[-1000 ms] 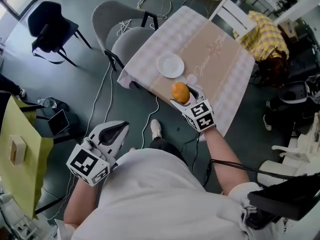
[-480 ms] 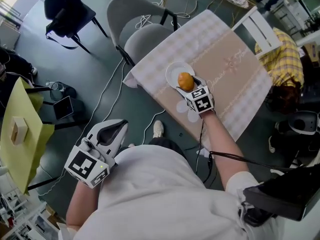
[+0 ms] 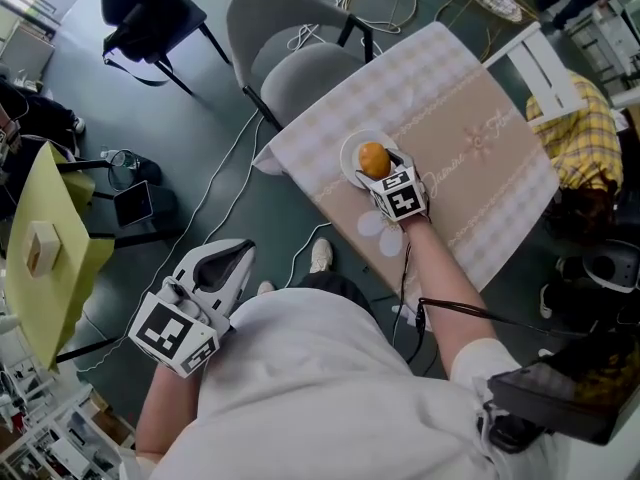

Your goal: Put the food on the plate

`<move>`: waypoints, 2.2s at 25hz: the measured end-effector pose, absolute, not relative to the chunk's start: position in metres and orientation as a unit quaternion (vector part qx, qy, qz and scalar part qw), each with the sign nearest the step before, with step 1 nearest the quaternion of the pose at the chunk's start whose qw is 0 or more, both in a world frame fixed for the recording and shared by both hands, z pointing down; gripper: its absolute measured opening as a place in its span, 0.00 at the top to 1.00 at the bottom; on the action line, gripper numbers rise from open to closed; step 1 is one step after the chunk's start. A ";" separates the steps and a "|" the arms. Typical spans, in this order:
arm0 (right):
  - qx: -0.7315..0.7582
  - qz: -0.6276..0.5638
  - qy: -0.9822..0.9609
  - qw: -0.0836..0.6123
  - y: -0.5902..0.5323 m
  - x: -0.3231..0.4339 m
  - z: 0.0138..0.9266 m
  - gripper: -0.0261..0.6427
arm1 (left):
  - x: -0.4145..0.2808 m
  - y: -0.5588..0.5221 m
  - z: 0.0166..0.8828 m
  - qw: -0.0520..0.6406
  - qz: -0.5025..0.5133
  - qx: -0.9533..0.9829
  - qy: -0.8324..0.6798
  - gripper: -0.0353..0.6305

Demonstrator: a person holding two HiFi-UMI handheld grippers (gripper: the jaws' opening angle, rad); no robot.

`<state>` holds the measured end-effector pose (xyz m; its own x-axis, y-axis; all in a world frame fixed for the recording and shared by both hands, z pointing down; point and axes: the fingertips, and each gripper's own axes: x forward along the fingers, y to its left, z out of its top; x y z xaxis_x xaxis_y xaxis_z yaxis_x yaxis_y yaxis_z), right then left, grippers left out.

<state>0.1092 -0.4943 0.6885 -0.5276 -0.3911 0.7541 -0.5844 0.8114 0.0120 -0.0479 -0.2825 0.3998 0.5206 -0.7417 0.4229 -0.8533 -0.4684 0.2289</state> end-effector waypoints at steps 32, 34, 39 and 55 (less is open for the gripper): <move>0.344 0.119 -0.845 0.392 -0.477 0.131 0.681 0.40 | -0.058 -0.281 0.392 0.201 0.118 0.878 -0.419 0.93; 0.354 0.121 -0.840 0.393 -0.466 0.135 0.677 0.40 | -0.063 -0.272 0.390 0.196 0.115 0.882 -0.413 0.93; 0.383 0.126 -0.830 0.386 -0.430 0.138 0.662 0.40 | -0.080 -0.244 0.384 0.188 0.106 0.891 -0.400 0.93; 0.440 0.108 -0.818 0.353 -0.255 0.100 0.583 0.93 | -0.134 -0.136 0.386 0.171 0.081 0.919 -0.345 0.93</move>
